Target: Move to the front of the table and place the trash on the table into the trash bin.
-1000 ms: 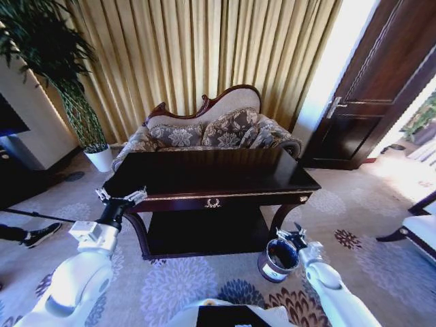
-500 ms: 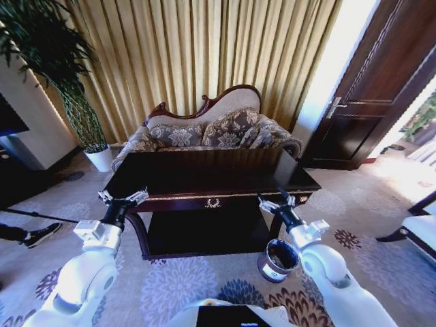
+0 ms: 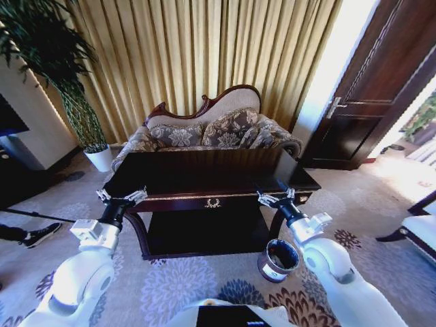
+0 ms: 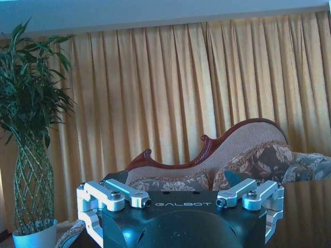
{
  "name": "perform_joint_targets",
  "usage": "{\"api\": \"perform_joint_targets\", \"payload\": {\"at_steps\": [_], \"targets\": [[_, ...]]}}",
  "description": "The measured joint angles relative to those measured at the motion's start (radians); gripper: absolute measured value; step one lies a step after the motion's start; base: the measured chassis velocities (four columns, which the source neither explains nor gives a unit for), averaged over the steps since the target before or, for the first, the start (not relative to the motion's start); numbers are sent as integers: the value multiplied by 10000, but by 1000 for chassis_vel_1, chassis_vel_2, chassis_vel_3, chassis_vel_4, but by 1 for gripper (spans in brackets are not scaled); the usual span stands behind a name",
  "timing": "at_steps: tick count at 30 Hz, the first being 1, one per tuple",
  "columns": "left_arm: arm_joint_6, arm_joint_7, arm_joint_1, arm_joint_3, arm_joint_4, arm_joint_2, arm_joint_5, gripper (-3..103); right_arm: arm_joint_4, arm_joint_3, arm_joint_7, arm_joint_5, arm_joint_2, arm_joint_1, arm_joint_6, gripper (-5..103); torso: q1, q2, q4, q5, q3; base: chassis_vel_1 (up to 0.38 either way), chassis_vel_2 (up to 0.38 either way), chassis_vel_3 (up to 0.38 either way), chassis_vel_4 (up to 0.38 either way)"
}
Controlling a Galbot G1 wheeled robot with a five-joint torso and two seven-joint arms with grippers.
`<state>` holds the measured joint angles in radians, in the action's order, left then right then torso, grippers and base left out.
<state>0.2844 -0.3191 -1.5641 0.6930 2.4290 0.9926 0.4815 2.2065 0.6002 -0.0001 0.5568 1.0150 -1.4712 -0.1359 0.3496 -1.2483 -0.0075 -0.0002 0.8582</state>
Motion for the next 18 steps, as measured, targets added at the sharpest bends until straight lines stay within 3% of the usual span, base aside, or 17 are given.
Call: {"api": "perform_joint_targets", "payload": {"at_steps": [10, 18], "targets": [[-25, 53, 56, 202, -192, -330, 28, 100, -65, 0, -45, -193, 106, -133, -69, 100, 4, 1, 1, 0, 2, 53, -59, -58, 60], [-41, 63, 54, 135, -157, -332, 28, 100, -36, 20, -49, -310, 231, -326, -33, 100, -2, -1, -1, 0, -1, 189, -209, -200, 191]]}}
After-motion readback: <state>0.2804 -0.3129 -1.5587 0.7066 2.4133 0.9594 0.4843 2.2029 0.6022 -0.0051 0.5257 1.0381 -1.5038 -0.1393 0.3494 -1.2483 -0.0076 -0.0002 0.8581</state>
